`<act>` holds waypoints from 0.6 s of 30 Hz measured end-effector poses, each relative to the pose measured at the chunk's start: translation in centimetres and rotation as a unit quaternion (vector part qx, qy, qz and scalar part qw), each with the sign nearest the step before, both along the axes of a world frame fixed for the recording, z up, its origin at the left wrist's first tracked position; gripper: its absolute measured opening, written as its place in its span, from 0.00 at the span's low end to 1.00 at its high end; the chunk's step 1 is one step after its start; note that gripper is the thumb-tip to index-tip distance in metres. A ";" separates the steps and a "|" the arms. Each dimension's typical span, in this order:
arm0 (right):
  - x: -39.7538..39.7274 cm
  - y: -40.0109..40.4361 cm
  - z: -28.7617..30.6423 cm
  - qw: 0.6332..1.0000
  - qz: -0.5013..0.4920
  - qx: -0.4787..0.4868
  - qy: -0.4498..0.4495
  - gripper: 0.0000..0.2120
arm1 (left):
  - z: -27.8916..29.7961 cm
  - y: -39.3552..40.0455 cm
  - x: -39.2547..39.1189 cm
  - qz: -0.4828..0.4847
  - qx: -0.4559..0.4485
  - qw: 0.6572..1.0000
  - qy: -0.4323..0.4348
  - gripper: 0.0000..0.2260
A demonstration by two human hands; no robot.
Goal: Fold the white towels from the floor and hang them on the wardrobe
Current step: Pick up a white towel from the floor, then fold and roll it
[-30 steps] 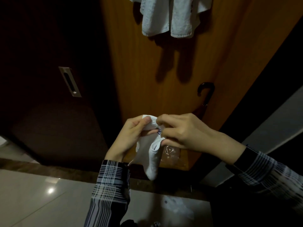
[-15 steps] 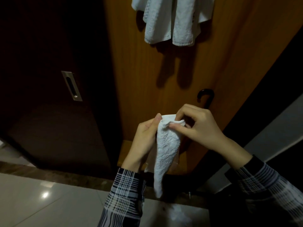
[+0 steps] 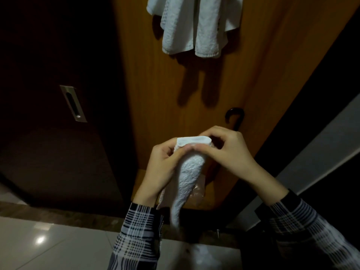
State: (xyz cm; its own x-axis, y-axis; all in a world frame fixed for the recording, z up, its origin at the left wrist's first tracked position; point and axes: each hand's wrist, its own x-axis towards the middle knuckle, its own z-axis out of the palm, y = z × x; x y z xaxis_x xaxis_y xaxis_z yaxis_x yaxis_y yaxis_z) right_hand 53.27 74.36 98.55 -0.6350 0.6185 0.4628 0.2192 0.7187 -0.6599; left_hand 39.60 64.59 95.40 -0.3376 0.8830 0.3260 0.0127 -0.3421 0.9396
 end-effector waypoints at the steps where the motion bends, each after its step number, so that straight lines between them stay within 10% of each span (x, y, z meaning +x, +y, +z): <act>1: 0.1 0.0 -0.1 1.000 0.002 -0.004 0.004 0.07 | -0.1 0.0 0.1 0.011 0.003 1.000 0.019 0.09; 8: -0.1 0.0 0.5 0.998 0.050 -0.028 0.026 0.05 | -0.7 0.0 -0.6 0.037 -0.030 0.990 0.132 0.16; 18: -0.6 1.3 3.5 0.973 0.173 -0.145 0.055 0.05 | -0.7 0.2 1.1 -0.125 -0.056 0.991 -0.006 0.18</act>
